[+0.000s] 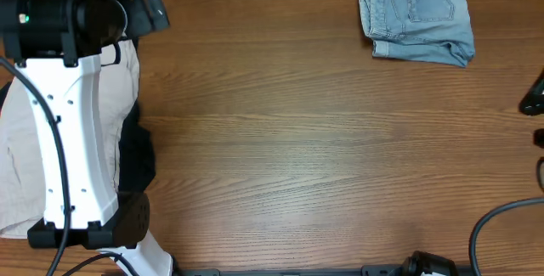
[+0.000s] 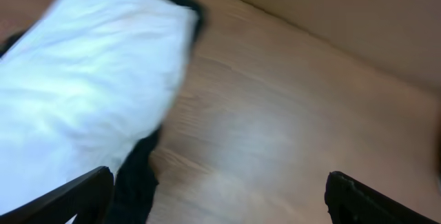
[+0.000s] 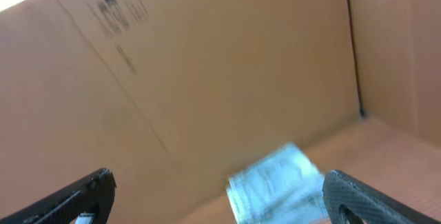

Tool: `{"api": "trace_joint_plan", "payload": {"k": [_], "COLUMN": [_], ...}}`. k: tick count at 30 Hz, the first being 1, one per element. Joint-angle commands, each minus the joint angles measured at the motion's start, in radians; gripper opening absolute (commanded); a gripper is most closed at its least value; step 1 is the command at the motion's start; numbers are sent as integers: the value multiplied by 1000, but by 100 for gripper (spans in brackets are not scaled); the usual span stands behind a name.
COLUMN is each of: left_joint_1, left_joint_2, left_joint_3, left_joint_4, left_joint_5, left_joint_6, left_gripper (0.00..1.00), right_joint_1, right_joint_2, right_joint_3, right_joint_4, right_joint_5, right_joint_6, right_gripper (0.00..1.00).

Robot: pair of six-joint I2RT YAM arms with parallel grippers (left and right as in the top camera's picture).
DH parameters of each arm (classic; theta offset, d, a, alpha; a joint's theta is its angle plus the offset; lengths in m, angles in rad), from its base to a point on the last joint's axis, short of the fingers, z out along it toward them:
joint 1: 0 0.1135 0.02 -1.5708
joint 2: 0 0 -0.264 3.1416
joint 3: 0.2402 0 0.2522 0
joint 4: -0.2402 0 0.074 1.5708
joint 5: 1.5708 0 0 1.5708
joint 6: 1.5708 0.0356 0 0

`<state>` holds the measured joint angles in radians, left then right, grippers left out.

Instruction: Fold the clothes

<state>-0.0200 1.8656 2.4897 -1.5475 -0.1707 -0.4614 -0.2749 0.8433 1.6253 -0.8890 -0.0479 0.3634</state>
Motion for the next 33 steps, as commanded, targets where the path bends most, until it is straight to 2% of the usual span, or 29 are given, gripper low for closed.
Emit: {"api": "trace_joint_plan", "payload": {"k": [1, 8, 14, 20, 27, 30, 33], "left_joint_1": [-6, -6, -6, -6, -6, -6, -6], "left_joint_2": [43, 113, 171, 203, 209, 209, 209], "left_joint_3": [-28, -29, -29, -29, -29, -29, -29], "left_joint_4": [4, 3, 4, 4, 4, 4, 4], "left_joint_5": [-289, -221, -220, -220, -220, -220, -220], "left_joint_6": [-414, -436, -436, -436, -437, -436, -436], "left_gripper": [100, 100, 100, 100, 100, 100, 100], "right_joint_1": [2, 126, 136, 165, 178, 179, 180], "right_joint_2": [6, -19, -23, -54, -157, -221, -297], "right_joint_3": [-8, -8, -8, -9, -52, -157, -356], "right_joint_4": [-93, -414, -679, -794, -764, -576, -292], "right_joint_5": [2, 1, 2, 1, 89, 90, 53], "right_joint_6": [-1, -1, -1, -1, -54, -58, -58], "right_gripper": [100, 100, 100, 100, 100, 100, 100]}}
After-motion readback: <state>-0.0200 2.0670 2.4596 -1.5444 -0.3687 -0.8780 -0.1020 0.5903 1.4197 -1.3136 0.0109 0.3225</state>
